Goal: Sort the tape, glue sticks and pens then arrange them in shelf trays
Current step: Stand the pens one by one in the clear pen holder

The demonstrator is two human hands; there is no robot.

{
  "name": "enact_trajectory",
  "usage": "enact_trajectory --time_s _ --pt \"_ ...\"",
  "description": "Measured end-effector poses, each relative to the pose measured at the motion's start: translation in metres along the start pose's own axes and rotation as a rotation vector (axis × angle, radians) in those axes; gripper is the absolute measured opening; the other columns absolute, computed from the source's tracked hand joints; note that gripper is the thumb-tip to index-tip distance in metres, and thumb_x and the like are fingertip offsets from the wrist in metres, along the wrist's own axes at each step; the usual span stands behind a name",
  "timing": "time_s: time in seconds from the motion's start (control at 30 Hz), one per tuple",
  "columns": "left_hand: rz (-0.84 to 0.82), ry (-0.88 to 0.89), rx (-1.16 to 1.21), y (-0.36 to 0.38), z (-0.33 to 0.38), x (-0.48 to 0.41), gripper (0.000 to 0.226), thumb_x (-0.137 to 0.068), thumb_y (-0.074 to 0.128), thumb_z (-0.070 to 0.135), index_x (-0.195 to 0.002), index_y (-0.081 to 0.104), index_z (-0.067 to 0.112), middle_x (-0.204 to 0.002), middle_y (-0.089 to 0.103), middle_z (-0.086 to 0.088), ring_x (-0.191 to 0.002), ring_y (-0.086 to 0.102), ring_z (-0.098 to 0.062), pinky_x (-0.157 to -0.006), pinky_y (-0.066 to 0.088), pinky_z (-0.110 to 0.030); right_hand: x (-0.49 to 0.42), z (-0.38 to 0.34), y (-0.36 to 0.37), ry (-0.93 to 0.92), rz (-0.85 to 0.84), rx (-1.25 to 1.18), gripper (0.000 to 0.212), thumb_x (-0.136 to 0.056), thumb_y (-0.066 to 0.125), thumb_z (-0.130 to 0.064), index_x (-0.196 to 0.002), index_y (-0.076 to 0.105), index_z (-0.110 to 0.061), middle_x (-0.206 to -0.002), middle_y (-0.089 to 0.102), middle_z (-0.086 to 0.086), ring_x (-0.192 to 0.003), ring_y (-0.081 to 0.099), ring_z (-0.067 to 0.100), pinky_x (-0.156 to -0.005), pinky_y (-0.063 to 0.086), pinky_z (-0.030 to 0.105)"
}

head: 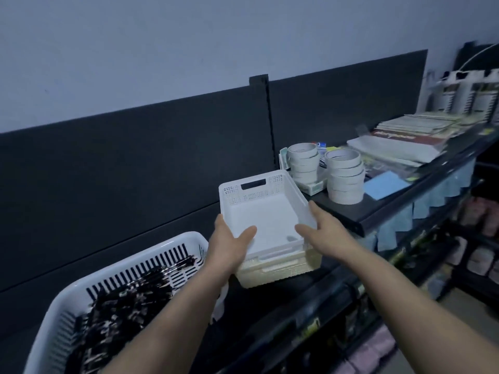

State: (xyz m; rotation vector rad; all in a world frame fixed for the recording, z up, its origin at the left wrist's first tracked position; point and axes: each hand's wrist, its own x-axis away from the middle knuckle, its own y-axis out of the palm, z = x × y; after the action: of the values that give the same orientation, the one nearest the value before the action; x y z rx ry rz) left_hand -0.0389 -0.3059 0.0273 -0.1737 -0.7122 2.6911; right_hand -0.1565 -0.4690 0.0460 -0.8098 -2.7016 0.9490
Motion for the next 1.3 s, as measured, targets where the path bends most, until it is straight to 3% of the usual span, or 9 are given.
enact_trajectory --time_s 0.33,0.47,0.57,0.67,0.83,0.93,1.03,1.13,1.3 --pt "-0.054 -0.097 -0.197 0.005 -0.018 -0.018 0.054 -0.087 0.064 0.04 -0.131 0.045 0.015 -0.127 0.057 -0.003 -0.111 0.056 -0.024 -0.094 0.049 -0.041 -0.04 0.028 0.018 0.009 -0.235 0.335 0.076 -0.095 0.051 -0.037 -0.152 0.008 -0.009 -0.155 0.019 0.011 -0.139 0.028 0.028 -0.108 0.033 0.037" --pt "0.047 -0.045 -0.26 -0.021 -0.016 -0.009 0.067 -0.091 0.061 0.038 -0.146 0.031 0.014 -0.146 0.042 -0.006 -0.131 0.044 -0.023 -0.104 0.039 -0.034 -0.036 -0.012 0.037 -0.243 -0.06 0.505 0.064 -0.098 0.045 -0.035 -0.151 0.017 -0.014 -0.159 0.006 0.01 -0.147 0.003 0.026 -0.115 0.021 0.043" --pt "0.1 -0.027 -0.367 -0.055 -0.03 0.006 0.062 -0.091 0.059 0.04 -0.144 0.036 0.017 -0.146 0.042 -0.003 -0.128 0.046 -0.021 -0.102 0.039 -0.031 -0.021 -0.046 0.068 -0.473 -0.039 0.522 0.055 -0.098 0.044 -0.03 -0.149 0.025 -0.018 -0.158 0.017 0.007 -0.146 0.01 0.024 -0.114 0.024 0.04" --pt "0.139 -0.088 -0.481 -0.099 -0.062 0.022 0.059 -0.089 0.06 0.042 -0.14 0.043 0.017 -0.139 0.051 -0.004 -0.125 0.05 -0.022 -0.102 0.041 -0.033 -0.002 -0.07 0.11 -0.584 -0.181 0.46 0.052 -0.097 0.043 -0.023 -0.148 0.031 -0.02 -0.155 0.025 0.004 -0.142 0.022 0.021 -0.113 0.026 0.036" --pt "0.248 -0.233 -0.794 -0.175 -0.129 0.054 0.034 -0.091 0.054 0.035 -0.117 0.051 0.013 -0.122 0.059 -0.009 -0.112 0.054 -0.028 -0.085 0.049 -0.038 0.019 -0.08 0.178 -0.469 -0.369 0.581 0.061 -0.095 0.049 -0.039 -0.148 0.026 -0.018 -0.158 0.013 0.008 -0.146 0.01 0.028 -0.115 0.022 0.041" --pt "0.266 -0.36 -0.902 -0.206 -0.165 0.072 0.049 -0.091 0.054 0.039 -0.13 0.043 0.012 -0.137 0.042 -0.011 -0.125 0.038 -0.032 -0.095 0.043 -0.044 0.024 -0.077 0.2 -0.337 -0.329 0.681 0.072 -0.092 0.047 -0.054 -0.149 0.021 -0.019 -0.159 0.004 0.012 -0.145 0.004 0.038 -0.114 0.018 0.047" --pt "0.22 -0.435 -0.809 -0.218 -0.193 0.081 0.059 -0.092 0.054 0.044 -0.139 0.033 0.015 -0.146 0.029 -0.017 -0.13 0.035 -0.037 -0.099 0.039 -0.046 0.027 -0.078 0.212 -0.265 -0.274 0.723 0.075 -0.092 0.044 -0.058 -0.15 0.019 -0.017 -0.158 0.002 0.014 -0.144 0.005 0.04 -0.113 0.02 0.05" --pt "0.265 -0.379 -0.6 -0.22 -0.207 0.087 0.057 -0.092 0.055 0.042 -0.139 0.034 0.018 -0.132 0.044 -0.015 -0.117 0.051 -0.034 -0.093 0.045 -0.041 0.027 -0.079 0.218 -0.216 -0.248 0.734 0.076 -0.091 0.046 -0.057 -0.149 0.017 -0.018 -0.158 0.001 0.013 -0.143 0.007 0.039 -0.111 0.025 0.053" --pt "0.354 -0.295 -0.456 -0.228 -0.213 0.09 0.058 -0.091 0.059 0.039 -0.139 0.036 0.02 -0.131 0.048 -0.011 -0.116 0.053 -0.029 -0.092 0.046 -0.038 0.03 -0.093 0.223 -0.24 -0.229 0.758 0.072 -0.09 0.052 -0.05 -0.147 0.017 -0.022 -0.157 0.003 0.009 -0.14 0.017 0.036 -0.103 0.031 0.057"
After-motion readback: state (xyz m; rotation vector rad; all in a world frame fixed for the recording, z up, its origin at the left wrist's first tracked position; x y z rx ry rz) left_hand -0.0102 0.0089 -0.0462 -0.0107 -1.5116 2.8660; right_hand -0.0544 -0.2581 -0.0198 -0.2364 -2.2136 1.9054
